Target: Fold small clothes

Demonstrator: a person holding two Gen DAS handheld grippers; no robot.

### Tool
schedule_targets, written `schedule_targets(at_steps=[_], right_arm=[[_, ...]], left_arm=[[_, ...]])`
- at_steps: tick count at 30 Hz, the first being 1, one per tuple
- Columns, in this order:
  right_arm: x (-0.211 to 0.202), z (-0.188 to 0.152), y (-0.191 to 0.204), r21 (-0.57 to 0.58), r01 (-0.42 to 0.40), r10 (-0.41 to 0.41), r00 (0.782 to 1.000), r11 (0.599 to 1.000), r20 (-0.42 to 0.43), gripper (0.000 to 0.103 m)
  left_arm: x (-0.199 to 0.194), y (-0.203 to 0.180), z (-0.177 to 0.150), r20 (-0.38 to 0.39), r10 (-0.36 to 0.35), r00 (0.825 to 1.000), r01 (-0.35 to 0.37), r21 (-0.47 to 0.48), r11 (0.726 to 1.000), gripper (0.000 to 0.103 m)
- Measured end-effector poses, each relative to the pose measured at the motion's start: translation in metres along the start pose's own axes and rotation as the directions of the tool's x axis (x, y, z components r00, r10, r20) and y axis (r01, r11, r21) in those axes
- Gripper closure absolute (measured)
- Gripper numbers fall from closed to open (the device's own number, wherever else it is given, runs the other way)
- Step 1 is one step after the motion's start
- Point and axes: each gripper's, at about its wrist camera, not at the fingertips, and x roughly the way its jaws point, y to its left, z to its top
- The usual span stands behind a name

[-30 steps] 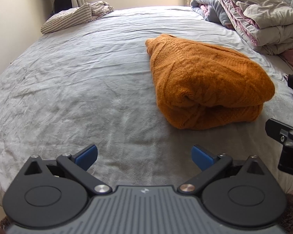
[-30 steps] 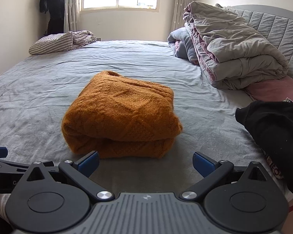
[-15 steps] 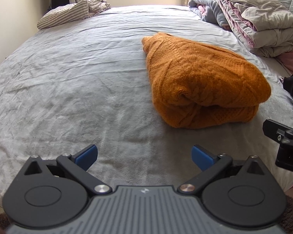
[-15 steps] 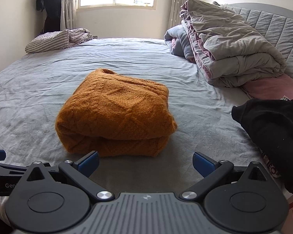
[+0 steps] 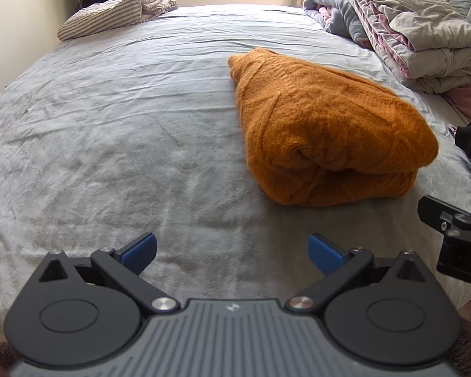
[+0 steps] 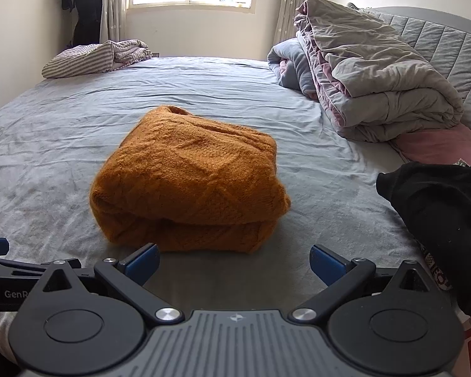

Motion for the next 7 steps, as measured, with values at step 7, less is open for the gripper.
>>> schedule_targets(at_steps=[7], right_arm=[[0.0061, -0.0006, 0.001, 0.002, -0.001, 0.001, 1.0, 1.0, -0.01, 0.001]], left_arm=[[0.0061, 0.0022, -0.0002, -0.018, -0.018, 1.0, 0.018, -0.013, 1.0, 0.001]])
